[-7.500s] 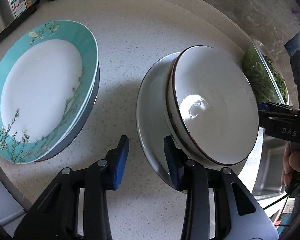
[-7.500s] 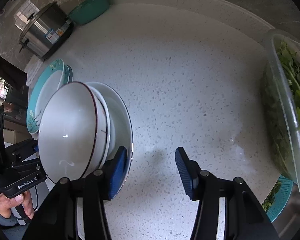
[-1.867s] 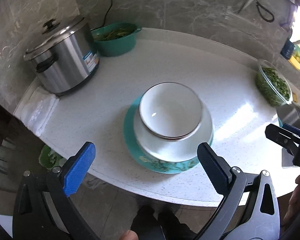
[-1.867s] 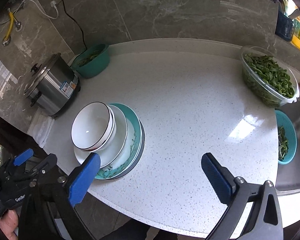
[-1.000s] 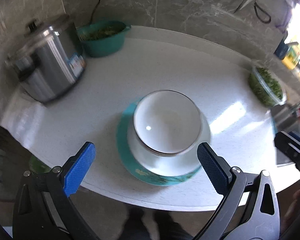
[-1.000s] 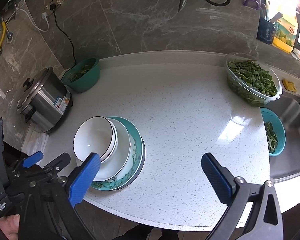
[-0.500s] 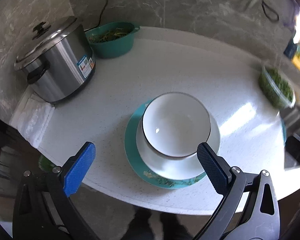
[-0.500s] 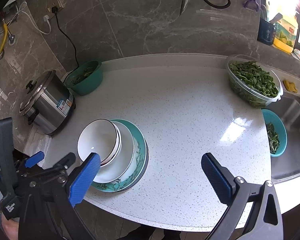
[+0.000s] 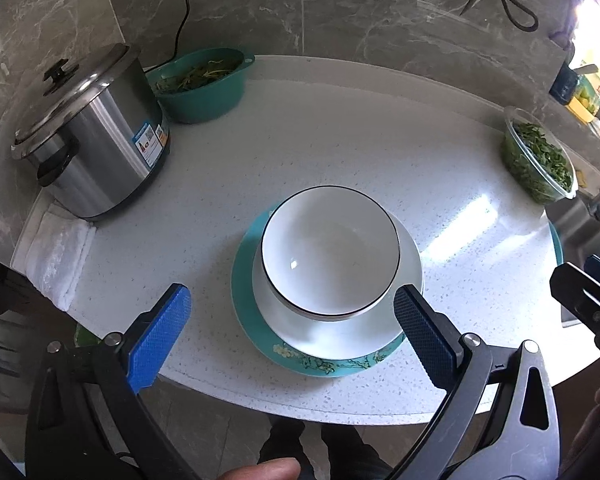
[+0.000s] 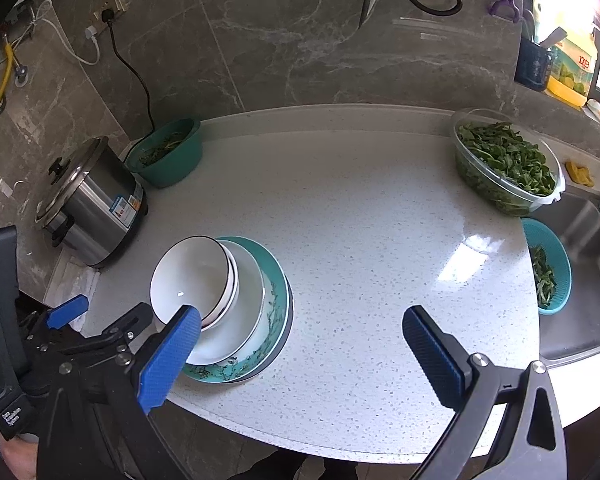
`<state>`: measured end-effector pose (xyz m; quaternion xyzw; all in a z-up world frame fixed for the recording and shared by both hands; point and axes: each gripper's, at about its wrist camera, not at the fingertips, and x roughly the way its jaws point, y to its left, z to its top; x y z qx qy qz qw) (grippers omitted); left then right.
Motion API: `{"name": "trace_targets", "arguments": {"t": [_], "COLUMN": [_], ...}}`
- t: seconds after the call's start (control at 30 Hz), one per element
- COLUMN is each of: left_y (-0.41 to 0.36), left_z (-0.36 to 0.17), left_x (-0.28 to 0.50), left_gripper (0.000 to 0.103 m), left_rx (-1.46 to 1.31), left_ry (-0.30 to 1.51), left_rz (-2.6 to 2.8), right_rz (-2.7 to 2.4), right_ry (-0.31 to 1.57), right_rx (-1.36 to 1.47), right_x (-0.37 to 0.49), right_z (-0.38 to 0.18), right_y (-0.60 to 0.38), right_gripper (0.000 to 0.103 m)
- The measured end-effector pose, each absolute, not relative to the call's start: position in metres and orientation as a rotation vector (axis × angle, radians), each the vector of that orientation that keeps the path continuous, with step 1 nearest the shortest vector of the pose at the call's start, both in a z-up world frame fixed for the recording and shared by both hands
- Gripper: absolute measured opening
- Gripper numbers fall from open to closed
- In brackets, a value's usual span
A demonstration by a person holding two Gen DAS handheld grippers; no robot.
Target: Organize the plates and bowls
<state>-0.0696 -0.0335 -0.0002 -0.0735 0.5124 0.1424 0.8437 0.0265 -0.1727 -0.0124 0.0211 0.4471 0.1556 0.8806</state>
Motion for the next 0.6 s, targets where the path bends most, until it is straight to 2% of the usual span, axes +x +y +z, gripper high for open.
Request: {"name": "trace_targets", "arguments": {"t": [0.6], "left_y": [-0.02], "left_z": [0.0], "left_x": [-0.058], "left_gripper": [0.102], "left_rx": [-0.18], "left_ry": [1.105], "left_rz": [0.291], "right_rz": [0.288], "right_ry": [0.985], "right_rx": [-0.027], "right_x": [0.033], "right_z": [-0.025], "right_y": [-0.162], "right_gripper": [0.103]}}
